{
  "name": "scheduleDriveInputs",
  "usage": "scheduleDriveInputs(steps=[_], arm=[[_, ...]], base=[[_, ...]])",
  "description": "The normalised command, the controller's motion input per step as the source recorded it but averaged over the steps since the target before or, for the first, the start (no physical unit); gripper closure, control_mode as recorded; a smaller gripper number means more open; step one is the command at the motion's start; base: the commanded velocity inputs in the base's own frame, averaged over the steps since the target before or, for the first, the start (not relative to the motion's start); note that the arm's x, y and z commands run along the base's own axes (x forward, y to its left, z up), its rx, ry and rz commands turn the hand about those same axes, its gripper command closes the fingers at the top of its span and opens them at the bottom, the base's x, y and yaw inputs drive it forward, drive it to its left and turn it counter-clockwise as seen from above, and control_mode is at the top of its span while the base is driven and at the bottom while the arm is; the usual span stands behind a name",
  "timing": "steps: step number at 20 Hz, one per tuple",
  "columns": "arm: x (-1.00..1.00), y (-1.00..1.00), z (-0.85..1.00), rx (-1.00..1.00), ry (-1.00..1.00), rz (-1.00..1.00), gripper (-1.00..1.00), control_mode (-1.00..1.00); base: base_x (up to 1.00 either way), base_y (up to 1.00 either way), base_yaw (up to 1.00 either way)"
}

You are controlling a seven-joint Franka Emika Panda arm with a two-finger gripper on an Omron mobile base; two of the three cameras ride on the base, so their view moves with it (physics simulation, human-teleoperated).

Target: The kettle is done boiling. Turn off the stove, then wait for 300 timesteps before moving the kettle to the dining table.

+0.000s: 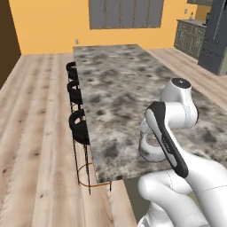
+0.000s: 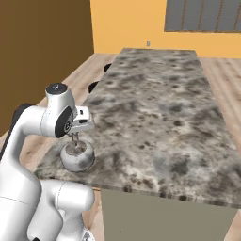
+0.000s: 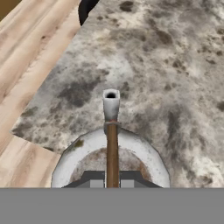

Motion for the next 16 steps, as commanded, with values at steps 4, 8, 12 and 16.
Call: scheduleDriveInputs(steps=[4, 8, 12, 16], arm=[[0.0, 0.0, 0.0, 0.0, 0.0, 0.0, 1.0, 1.0], [0.0, 0.0, 0.0, 0.0, 0.0, 0.0, 1.0, 1.0], [0.01, 0.0, 0.0, 0.0, 0.0, 0.0, 1.0, -1.0], [0.08, 0.0, 0.0, 0.0, 0.0, 0.0, 1.0, -1.0]], base=[[0.11, 0.33, -0.34], [0.03, 0.19, -0.17], [0.0, 0.0, 0.0], [0.0, 0.0, 0.0]])
